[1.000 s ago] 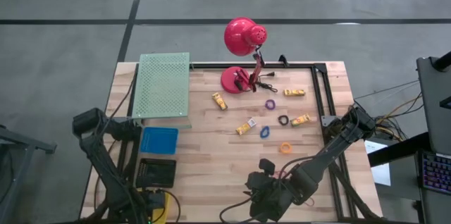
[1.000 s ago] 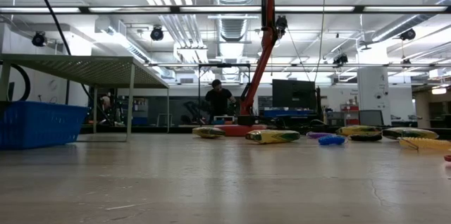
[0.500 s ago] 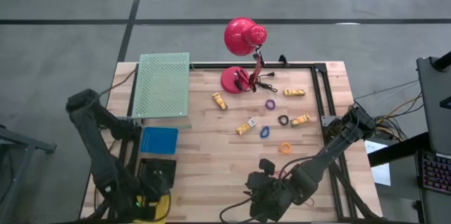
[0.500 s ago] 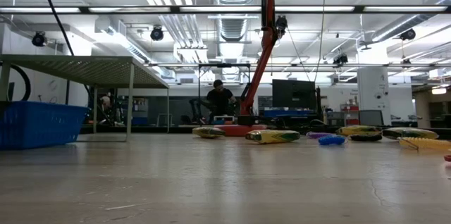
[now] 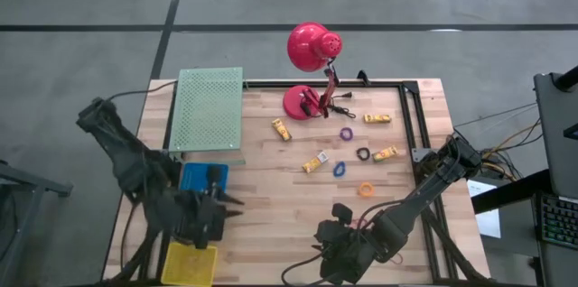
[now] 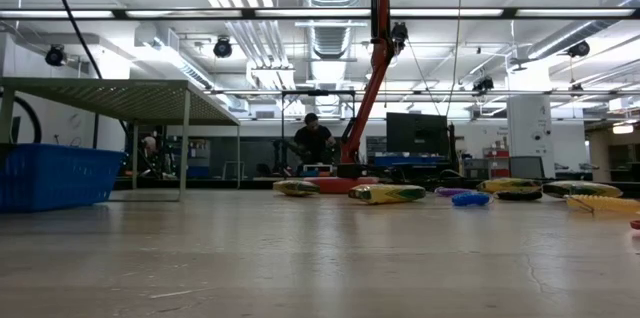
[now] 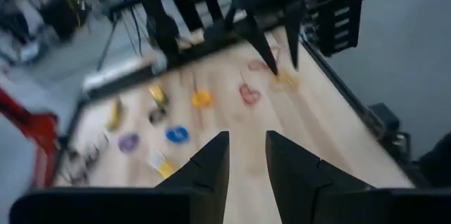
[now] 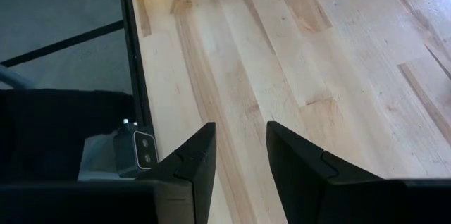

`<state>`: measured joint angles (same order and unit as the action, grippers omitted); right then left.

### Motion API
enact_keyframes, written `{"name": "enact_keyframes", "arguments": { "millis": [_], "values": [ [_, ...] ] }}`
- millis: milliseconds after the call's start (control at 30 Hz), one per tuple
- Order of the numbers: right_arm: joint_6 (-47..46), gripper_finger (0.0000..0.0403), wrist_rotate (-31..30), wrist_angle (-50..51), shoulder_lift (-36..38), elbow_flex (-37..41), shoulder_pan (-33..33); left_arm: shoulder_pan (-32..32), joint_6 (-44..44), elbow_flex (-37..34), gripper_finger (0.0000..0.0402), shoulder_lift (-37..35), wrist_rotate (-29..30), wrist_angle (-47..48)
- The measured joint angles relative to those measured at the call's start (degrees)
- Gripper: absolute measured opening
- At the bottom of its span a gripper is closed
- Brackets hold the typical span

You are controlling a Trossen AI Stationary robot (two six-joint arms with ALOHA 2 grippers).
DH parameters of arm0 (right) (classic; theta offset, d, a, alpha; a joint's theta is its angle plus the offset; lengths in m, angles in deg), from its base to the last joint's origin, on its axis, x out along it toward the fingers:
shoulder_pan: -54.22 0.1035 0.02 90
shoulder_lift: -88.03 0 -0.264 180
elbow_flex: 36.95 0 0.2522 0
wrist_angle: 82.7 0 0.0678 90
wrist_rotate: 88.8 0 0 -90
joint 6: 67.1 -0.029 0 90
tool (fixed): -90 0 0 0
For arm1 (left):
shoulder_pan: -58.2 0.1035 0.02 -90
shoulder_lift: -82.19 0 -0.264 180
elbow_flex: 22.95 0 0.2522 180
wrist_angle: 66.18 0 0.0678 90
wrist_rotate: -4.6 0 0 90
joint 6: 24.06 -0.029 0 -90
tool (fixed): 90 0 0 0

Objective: Pick & Place Office Desk Supplies
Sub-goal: Put the yellow rubber band into the yellow bin

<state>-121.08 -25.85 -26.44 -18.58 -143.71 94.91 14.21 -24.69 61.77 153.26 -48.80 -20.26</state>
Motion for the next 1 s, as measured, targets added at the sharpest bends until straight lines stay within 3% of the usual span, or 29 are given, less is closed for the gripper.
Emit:
{"name": "enact_keyframes", "arguments": {
  "millis": [67, 267, 333, 500, 700, 867, 1000],
  "values": [
    [0.0, 0.0121, 0.0, 0.0, 0.0, 0.0, 0.0, 3.8, -4.4, 0.0, 0.0097, -1.0, -4.4, -2.0],
    [0.0, 0.0121, 0.0, 0.0, 0.0, 0.0, 0.0, 18.8, -9.7, -0.1, 0.0097, -3.3, -25.5, -2.8],
    [0.0, 0.0121, 0.0, 0.0, 0.0, 0.0, 0.0, 22.8, -9.4, -0.1, 0.0097, -4.7, -29.0, -1.0],
    [0.0, 0.0121, 0.0, 0.0, 0.0, 0.0, 0.0, 26.3, -6.4, -1.2, 0.0097, -9.4, -29.4, 1.4],
    [0.3, 0.0121, 0.0, 0.0, 0.0, 0.0, 0.0, 24.2, -11.3, -10.7, 0.0097, -17.6, -30.2, -5.9],
    [11.4, 0.0121, 0.2, 0.2, 0.0, 0.0, 0.0, 24.3, -13.3, -17.9, 0.0097, -23.9, -29.1, -11.9],
    [14.5, 0.0121, 0.1, 0.2, 0.0, 0.0, 0.0, 24.3, -13.2, -20.4, 0.0097, -27.3, -28.8, -11.8]
  ]
}}
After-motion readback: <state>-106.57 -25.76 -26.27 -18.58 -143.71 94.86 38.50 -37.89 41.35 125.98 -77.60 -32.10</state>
